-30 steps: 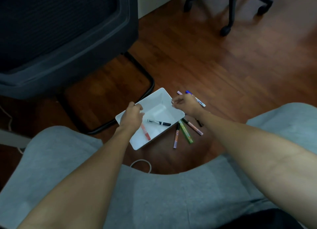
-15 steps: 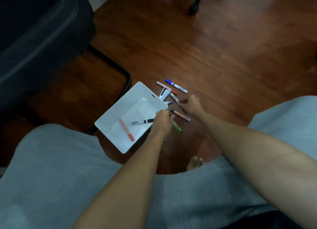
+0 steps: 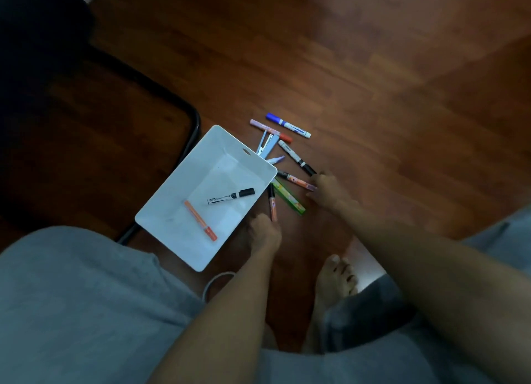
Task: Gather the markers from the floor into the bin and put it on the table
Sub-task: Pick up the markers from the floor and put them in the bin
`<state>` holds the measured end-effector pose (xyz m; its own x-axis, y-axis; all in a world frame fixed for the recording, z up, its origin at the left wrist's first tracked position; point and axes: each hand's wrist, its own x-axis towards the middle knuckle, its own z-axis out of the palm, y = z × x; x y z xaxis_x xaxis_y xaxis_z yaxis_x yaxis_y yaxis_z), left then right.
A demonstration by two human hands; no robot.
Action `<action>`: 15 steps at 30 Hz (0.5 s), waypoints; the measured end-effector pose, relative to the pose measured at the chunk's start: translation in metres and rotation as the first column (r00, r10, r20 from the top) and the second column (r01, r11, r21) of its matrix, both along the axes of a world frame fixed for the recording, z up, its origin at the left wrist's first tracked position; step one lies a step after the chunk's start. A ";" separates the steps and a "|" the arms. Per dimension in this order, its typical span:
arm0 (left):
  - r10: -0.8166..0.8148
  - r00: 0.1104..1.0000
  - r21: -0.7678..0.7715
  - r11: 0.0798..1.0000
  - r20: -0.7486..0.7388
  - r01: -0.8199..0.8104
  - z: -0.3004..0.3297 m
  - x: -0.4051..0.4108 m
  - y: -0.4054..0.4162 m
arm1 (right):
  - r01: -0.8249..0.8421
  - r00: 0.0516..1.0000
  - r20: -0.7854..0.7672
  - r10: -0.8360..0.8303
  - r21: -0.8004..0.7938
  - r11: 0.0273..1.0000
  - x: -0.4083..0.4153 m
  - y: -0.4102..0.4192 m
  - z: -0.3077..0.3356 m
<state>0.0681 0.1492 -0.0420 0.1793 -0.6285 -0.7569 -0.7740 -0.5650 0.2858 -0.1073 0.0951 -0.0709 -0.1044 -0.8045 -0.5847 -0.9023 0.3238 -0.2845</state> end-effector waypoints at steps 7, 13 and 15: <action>-0.082 0.997 -0.067 0.994 -0.012 0.081 -0.020 -0.001 0.000 | -0.025 0.998 -0.049 0.027 0.033 0.999 -0.004 0.002 -0.006; -0.146 0.988 -0.069 0.987 -0.050 0.143 -0.027 0.002 0.001 | 0.023 0.995 -0.101 -0.017 0.059 0.998 0.012 0.014 -0.011; -0.141 0.988 -0.071 0.988 -0.063 0.136 -0.024 0.003 0.001 | 0.050 0.994 -0.104 -0.043 0.070 0.996 0.015 0.018 -0.009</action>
